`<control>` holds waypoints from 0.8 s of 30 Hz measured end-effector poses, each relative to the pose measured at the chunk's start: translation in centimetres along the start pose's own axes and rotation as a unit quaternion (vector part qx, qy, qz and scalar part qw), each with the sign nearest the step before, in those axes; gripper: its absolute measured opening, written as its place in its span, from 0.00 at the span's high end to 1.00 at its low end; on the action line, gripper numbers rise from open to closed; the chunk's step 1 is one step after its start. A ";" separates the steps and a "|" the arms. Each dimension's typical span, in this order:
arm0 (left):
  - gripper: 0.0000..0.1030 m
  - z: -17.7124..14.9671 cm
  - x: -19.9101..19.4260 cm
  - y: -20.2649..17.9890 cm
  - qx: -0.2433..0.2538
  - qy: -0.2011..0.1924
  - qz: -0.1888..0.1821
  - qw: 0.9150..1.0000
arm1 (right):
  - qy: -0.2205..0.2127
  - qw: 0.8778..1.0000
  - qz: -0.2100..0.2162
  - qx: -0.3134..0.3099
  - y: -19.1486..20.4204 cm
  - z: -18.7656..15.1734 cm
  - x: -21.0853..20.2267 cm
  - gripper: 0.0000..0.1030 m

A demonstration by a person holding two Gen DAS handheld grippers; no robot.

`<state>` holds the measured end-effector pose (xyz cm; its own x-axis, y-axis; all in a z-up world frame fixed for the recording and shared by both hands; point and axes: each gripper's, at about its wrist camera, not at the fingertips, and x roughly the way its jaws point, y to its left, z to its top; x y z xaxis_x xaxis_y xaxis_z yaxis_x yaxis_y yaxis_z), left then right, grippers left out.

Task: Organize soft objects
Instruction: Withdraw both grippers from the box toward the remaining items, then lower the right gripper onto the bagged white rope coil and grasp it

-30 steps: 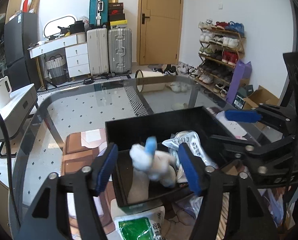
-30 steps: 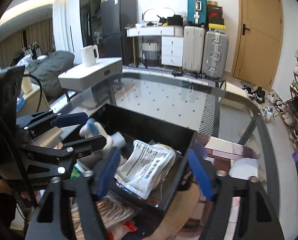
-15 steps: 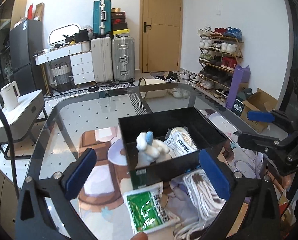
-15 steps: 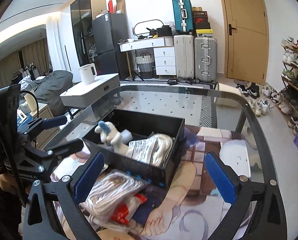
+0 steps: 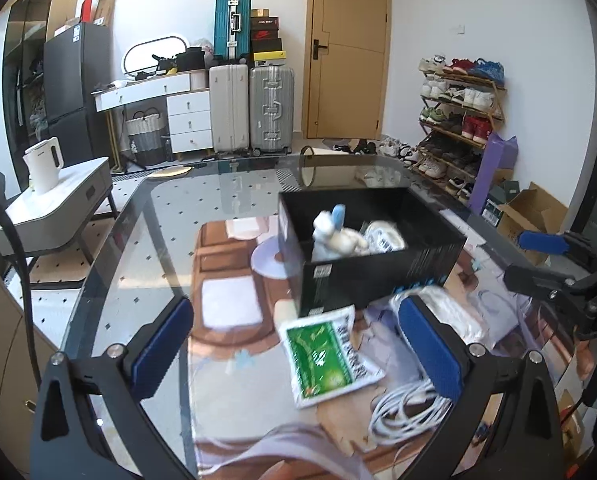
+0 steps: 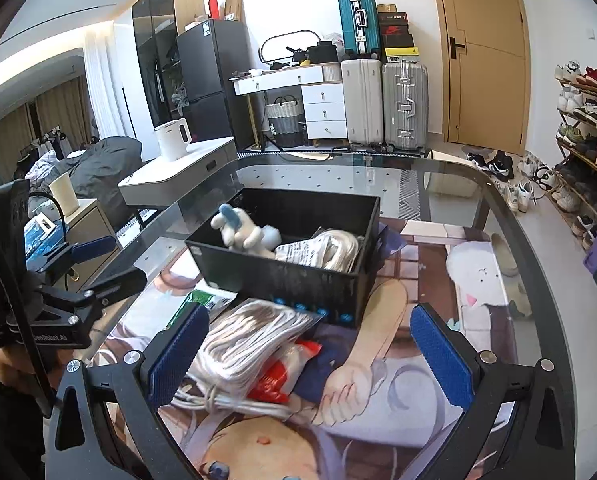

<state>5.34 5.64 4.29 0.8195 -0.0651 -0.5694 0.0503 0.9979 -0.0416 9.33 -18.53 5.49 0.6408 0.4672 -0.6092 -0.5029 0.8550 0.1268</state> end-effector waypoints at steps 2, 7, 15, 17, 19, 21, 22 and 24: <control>0.00 -0.6 0.0 0.1 0.000 0.004 0.003 1.000 | 0.003 1.000 -0.001 0.000 0.4 -0.4 -0.1 0.01; 0.00 -1.5 0.1 0.4 -0.005 0.011 0.005 1.000 | 0.012 1.000 0.000 0.001 1.2 -1.3 -0.2 0.01; 0.00 -2.5 0.5 0.4 -0.005 0.018 0.008 1.000 | 0.031 1.000 0.005 0.000 2.3 -2.3 0.8 0.01; 0.00 -2.9 0.7 0.3 -0.005 0.022 0.005 1.000 | 0.035 0.999 0.006 0.000 2.6 -2.4 1.2 0.01; 0.00 -3.2 0.9 0.3 -0.005 0.025 0.003 1.000 | 0.042 0.999 0.007 0.000 2.9 -2.5 1.5 0.01; 0.00 -3.5 1.1 0.1 -0.004 0.029 0.000 1.000 | 0.045 0.999 0.011 -0.001 3.2 -2.6 1.8 0.01; 0.00 -3.6 1.3 0.1 -0.003 0.031 0.000 1.000 | 0.047 0.999 0.013 -0.005 3.4 -2.6 2.0 0.01; 0.00 -3.6 1.3 0.2 -0.006 0.031 -0.001 0.999 | 0.051 0.998 0.016 -0.013 3.8 -2.7 2.4 0.01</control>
<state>4.36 5.72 0.59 0.7823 -0.0685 -0.6191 0.0453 0.9976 -0.0531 7.38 -14.77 2.46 0.5625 0.4674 -0.6820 -0.5379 0.8333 0.1275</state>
